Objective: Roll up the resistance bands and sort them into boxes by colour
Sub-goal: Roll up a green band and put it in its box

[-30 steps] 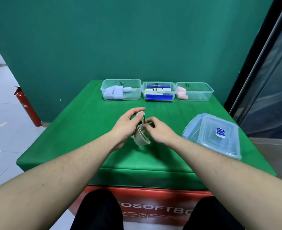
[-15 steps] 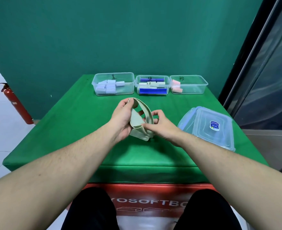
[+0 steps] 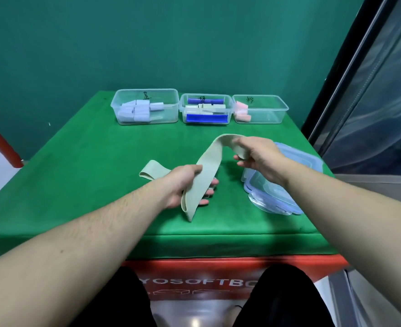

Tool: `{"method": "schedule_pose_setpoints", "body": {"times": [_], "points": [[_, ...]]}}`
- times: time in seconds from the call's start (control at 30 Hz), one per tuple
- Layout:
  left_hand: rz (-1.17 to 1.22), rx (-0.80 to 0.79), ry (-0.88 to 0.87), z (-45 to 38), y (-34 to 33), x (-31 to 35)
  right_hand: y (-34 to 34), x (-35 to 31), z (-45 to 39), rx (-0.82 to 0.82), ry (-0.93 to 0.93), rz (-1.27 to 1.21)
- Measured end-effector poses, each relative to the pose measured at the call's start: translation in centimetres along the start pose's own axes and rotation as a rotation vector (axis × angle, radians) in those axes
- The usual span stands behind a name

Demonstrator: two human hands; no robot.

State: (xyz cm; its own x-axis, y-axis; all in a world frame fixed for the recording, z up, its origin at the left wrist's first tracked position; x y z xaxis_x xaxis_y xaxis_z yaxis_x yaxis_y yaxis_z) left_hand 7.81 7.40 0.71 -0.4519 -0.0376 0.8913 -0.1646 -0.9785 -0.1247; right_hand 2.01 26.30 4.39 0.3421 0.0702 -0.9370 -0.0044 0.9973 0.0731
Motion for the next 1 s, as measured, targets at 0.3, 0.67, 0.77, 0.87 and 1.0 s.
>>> {"method": "schedule_pose_setpoints", "body": {"times": [0.3, 0.67, 0.77, 0.87, 1.0], "points": [[-0.387, -0.223, -0.096, -2.7, 0.1, 0.9, -1.2, -1.3, -6.3, 0.19, -0.05, 0.067], [-0.935, -0.117, -0.379, -6.1, 4.9, 2.2, -7.3, 1.2, -12.3, 0.081, -0.039, 0.201], [-1.105, -0.167, -0.504, -7.0, 6.7, 2.3, -7.9, 1.2, -13.7, 0.093, 0.013, 0.256], [-1.205, -0.092, -0.615, -7.0, 8.8, 3.3, -8.0, 0.9, -14.8, 0.128, 0.047, 0.303], [-1.308, 0.153, -0.672, -7.3, 11.5, 4.0, -8.0, 0.5, -15.6, 0.153, 0.082, 0.382]]}}
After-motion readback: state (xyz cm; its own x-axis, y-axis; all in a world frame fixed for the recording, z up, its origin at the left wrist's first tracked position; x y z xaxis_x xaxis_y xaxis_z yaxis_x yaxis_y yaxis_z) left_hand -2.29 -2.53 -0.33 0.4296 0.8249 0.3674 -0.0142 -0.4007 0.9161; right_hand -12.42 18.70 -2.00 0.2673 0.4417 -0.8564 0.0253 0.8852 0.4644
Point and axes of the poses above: each hand's wrist, its own z-axis away from the middle knuckle, its own y-axis out of the back of the hand, x = y × z, the point moved 3 cm from there along -z, towards the middle knuckle, and after that the axes turned 10 degrees about -y, right-handed, at the moved point
